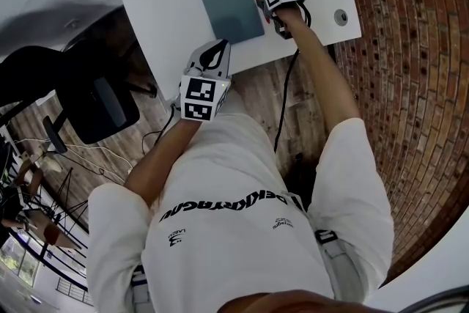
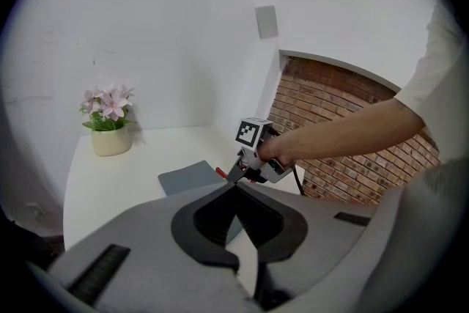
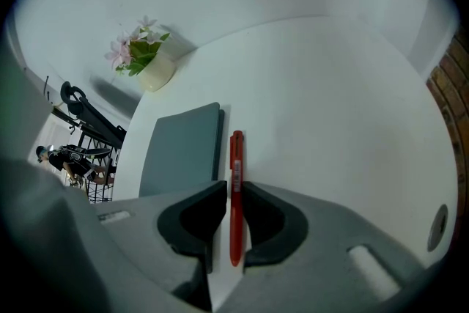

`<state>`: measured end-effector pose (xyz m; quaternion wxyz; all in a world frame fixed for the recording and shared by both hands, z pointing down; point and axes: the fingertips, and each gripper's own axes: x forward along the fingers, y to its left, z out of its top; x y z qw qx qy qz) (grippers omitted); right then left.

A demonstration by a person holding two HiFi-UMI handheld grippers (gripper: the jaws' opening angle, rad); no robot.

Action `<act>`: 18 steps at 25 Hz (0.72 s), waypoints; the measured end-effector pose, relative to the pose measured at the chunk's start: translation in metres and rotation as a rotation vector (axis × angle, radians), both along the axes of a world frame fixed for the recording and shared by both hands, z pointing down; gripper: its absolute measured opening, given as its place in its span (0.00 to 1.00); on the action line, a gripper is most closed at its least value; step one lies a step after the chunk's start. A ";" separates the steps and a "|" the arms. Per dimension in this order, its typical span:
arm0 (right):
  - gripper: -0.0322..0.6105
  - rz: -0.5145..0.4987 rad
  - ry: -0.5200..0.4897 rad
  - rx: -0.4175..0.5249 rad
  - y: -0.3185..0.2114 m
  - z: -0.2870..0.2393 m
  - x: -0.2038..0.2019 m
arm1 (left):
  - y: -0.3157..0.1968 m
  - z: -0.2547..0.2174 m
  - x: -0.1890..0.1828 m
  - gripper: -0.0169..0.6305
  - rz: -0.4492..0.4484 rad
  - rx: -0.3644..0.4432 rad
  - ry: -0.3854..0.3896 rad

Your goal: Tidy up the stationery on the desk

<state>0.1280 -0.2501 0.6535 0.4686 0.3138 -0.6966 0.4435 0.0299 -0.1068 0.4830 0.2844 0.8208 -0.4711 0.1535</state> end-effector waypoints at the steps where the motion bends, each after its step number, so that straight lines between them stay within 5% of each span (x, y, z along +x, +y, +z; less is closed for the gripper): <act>1: 0.16 0.000 0.001 0.003 0.001 0.000 -0.001 | 0.000 0.000 -0.001 0.02 0.000 0.001 0.000; 10: 0.16 0.055 -0.023 0.136 -0.005 -0.030 0.005 | 0.006 -0.010 -0.008 0.02 -0.002 0.020 0.006; 18: 0.16 0.107 -0.135 0.441 -0.003 -0.118 -0.001 | -0.001 -0.042 -0.016 0.02 0.028 0.109 -0.003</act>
